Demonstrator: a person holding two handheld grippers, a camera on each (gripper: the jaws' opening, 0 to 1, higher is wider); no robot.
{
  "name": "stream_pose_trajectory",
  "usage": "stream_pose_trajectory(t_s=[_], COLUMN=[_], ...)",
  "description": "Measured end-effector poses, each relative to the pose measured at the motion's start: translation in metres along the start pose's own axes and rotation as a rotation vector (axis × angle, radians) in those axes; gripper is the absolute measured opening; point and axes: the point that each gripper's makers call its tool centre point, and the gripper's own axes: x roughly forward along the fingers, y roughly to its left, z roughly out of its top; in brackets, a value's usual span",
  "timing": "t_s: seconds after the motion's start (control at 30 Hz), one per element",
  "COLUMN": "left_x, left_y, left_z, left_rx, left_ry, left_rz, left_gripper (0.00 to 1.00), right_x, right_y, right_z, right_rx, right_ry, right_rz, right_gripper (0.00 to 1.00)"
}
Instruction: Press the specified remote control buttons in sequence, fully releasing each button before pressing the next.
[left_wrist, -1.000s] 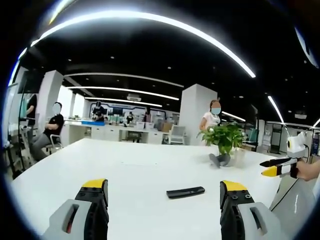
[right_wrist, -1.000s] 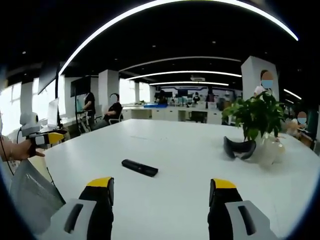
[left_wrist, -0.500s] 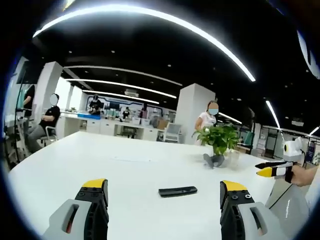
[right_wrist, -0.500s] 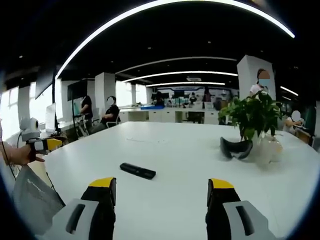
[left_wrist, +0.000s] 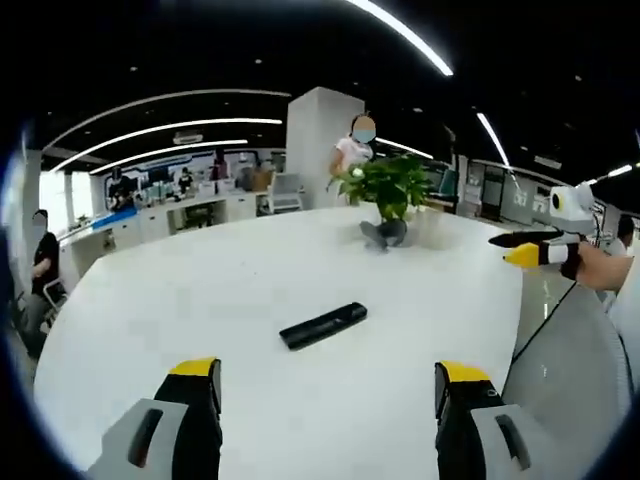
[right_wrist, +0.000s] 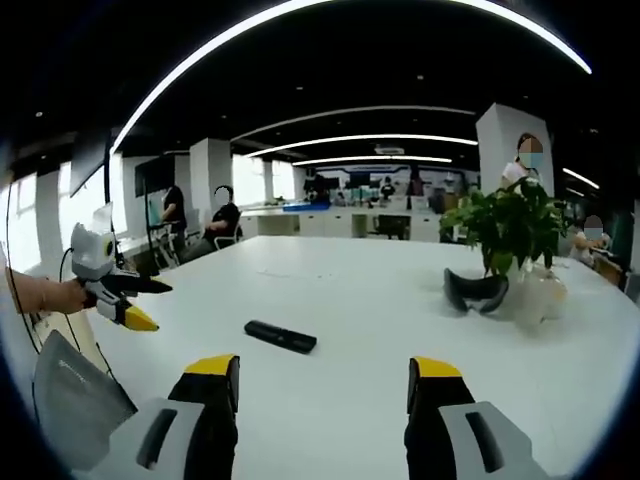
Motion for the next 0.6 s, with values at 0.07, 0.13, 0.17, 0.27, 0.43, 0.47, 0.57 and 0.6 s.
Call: stream_pose_trajectory(t_s=[0.07, 0.13, 0.17, 0.27, 0.43, 0.47, 0.57, 0.6], left_x=[0.006, 0.012, 0.013, 0.019, 0.028, 0.030, 0.035, 0.037], left_y=[0.001, 0.001, 0.001, 0.001, 0.001, 0.001, 0.002, 0.002], left_z=[-0.002, -0.004, -0.004, -0.007, -0.014, -0.014, -0.015, -0.015], left_rx=[0.007, 0.025, 0.029, 0.036, 0.050, 0.041, 0.031, 0.030], left_ry=[0.019, 0.042, 0.050, 0.073, 0.142, 0.148, 0.159, 0.164], left_rz=[-0.015, -0.031, -0.040, -0.062, -0.109, -0.117, -0.137, -0.144], left_gripper=[0.92, 0.92, 0.92, 0.92, 0.92, 0.92, 0.92, 0.92], right_x=[0.000, 0.000, -0.001, -0.001, 0.000, 0.001, 0.002, 0.003], right_y=[0.002, 0.005, 0.006, 0.008, 0.010, 0.010, 0.008, 0.008], right_z=[-0.002, -0.003, -0.004, -0.006, -0.008, -0.008, -0.007, -0.006], right_rx=[0.001, 0.000, -0.001, -0.001, -0.003, -0.005, -0.010, -0.007], right_ry=[0.009, 0.015, 0.019, 0.026, 0.043, 0.047, 0.053, 0.053], right_rz=[0.002, 0.003, 0.002, 0.001, 0.005, 0.004, 0.003, 0.005], right_gripper=[0.67, 0.67, 0.67, 0.67, 0.67, 0.67, 0.67, 0.67])
